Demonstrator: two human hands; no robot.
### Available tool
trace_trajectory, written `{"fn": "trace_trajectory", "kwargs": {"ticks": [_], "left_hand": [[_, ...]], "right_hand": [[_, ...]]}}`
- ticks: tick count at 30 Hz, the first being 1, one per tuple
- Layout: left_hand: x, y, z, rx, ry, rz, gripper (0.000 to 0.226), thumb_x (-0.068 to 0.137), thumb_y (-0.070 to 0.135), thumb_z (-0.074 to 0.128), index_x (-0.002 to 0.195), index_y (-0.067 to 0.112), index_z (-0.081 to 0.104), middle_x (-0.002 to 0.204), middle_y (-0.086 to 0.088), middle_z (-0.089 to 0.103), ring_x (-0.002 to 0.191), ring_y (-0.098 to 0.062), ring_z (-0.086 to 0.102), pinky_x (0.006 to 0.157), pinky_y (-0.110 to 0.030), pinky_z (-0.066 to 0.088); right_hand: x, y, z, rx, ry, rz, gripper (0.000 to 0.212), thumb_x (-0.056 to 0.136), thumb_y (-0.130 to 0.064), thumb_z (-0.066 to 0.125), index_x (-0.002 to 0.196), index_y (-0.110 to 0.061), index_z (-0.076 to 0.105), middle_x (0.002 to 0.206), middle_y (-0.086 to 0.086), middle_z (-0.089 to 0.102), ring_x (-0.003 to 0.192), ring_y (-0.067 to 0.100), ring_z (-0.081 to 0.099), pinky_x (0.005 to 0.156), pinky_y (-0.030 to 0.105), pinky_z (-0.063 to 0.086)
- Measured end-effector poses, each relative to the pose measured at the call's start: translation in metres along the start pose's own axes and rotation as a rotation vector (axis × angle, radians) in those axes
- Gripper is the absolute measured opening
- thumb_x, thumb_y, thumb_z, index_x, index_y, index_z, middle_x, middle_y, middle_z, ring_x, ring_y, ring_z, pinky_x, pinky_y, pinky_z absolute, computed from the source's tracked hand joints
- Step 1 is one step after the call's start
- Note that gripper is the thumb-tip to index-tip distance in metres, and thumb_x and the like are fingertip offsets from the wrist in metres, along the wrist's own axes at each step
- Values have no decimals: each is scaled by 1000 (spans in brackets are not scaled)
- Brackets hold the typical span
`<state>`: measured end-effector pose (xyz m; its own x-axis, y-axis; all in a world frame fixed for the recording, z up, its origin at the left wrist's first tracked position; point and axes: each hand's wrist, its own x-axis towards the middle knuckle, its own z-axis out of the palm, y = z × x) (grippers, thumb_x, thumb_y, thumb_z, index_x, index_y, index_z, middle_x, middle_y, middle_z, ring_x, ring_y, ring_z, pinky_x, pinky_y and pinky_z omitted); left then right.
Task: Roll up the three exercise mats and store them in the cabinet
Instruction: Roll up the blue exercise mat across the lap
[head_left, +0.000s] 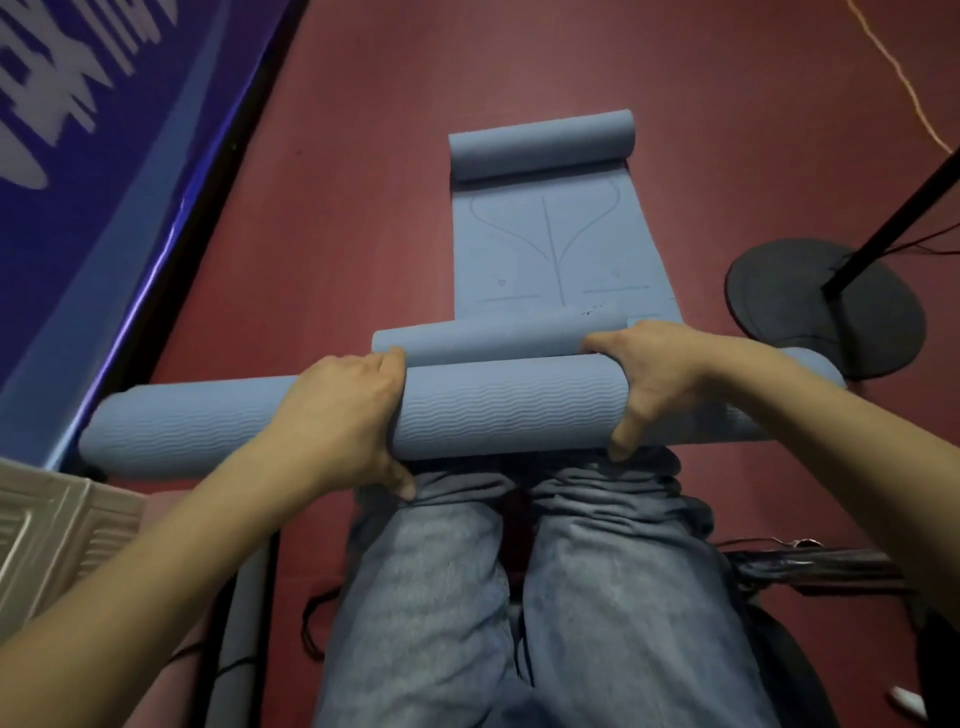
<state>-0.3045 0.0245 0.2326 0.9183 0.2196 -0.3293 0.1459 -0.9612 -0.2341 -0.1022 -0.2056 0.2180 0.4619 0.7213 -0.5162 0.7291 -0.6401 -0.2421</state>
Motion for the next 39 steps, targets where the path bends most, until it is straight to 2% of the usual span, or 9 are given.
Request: {"fn": "trace_trajectory", "kwargs": {"ticks": [3,8,12,15,20,25,30,34,39], "left_hand": [[6,-3,-4,59,-17,26,93,39,83,78,100,22,45,105,4,67,94,-26,68,73,-36,47],[18,-17,-21,8,-108,24,86,31,84,71,93,28,54,87,5,66,79,-24,64,68,-37,54],[28,-17,-32,7,-164,40,80,26,79,69,87,28,60,77,6,64,71,-21,63,68,-37,57],[31,-16,-32,13,-164,46,79,27,77,67,88,28,60,77,6,64,71,-21,63,68,-37,57],[25,-11,-19,-14,-130,-3,81,34,78,69,97,29,56,87,6,65,78,-22,64,70,-37,55],[18,-11,-2,-56,-38,-13,90,42,82,75,104,24,46,104,6,66,93,-25,66,73,-36,50],[14,-9,5,12,75,25,98,33,90,74,96,21,43,93,4,63,84,-24,63,74,-39,49],[23,-14,-8,77,-4,39,101,29,98,63,96,25,45,92,8,65,83,-23,66,67,-35,46],[37,-19,-31,0,-116,51,93,21,92,67,88,27,58,79,5,66,73,-23,65,67,-36,55]], "right_hand": [[-4,-1,6,-15,49,0,99,36,-68,86,124,-43,47,88,-18,50,91,16,55,75,34,49],[-13,-8,19,-39,163,2,92,48,-65,83,127,-41,43,81,-16,48,86,17,52,58,28,32],[-17,-3,31,-34,270,-60,91,48,-67,76,128,-42,41,101,-14,61,92,16,60,68,34,40],[-18,-1,36,-56,304,-67,89,47,-67,73,126,-39,42,104,-13,63,92,17,62,67,33,41],[-13,-1,17,-80,214,-43,86,47,-61,81,122,-38,45,88,-11,56,87,20,56,68,34,42],[3,-2,-2,-20,75,-31,82,45,-55,91,114,-40,49,94,-13,56,91,17,57,70,30,44],[8,2,-6,39,36,-27,82,47,-52,94,117,-39,53,90,-17,54,91,14,56,66,27,41],[2,0,3,41,97,-7,88,45,-60,90,121,-42,48,97,-16,57,94,15,56,73,32,42],[-16,-6,30,-24,336,-23,95,49,-67,81,131,-40,42,109,-16,60,105,16,60,74,34,36]]}}
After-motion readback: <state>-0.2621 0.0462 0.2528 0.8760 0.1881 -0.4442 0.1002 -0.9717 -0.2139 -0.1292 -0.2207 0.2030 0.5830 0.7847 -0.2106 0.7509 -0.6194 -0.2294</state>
